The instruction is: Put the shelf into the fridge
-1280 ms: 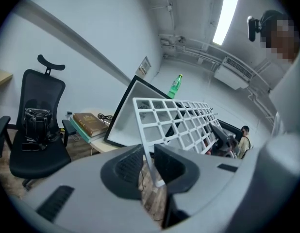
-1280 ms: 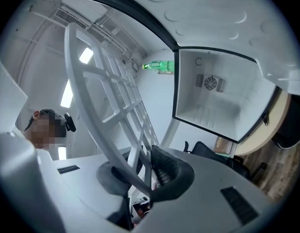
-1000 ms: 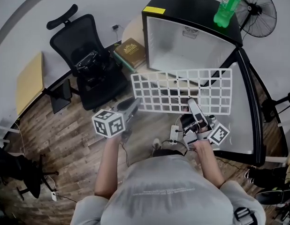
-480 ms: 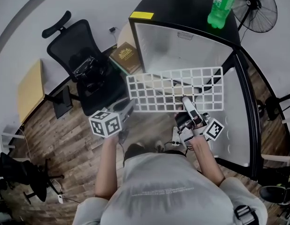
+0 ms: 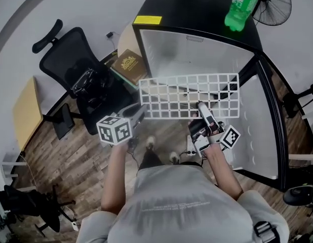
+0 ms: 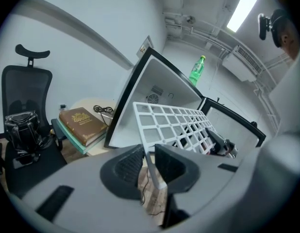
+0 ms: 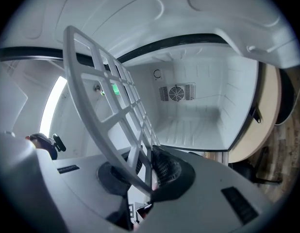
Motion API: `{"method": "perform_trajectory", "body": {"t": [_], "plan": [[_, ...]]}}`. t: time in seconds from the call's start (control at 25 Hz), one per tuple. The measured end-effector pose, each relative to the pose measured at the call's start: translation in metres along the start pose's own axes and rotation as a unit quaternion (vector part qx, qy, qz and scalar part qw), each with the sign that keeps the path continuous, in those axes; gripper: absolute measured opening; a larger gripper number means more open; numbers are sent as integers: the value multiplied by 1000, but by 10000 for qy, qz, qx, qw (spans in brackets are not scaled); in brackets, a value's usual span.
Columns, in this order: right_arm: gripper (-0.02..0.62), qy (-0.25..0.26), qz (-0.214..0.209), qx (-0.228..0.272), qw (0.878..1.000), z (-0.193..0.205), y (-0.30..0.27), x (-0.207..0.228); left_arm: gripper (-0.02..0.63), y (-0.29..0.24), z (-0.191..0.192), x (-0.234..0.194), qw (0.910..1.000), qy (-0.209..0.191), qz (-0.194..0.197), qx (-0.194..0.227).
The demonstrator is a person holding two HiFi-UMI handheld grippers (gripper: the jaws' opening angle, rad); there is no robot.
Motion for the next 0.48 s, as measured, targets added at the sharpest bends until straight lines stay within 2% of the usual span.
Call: {"method": "perform_trajectory", "body": {"t": [0.32,0.48], "plan": [[69,-138,380,948,9947,3,-1,21,75,-43,-33,-32,9966,-210,629,-495],[69,-137,551,1238,9907,1,-6,33,75,-62,-45,-46,9939,-224,823,-703]]}}
Point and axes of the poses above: the fingertips, and each gripper's own axes: y backward along the fingers, x to its right, z out of its underside, the point moved 10 cm from there along y, backward along the fingers, and after that the axes turned 1 degree about -x, right-handed, at the moved point
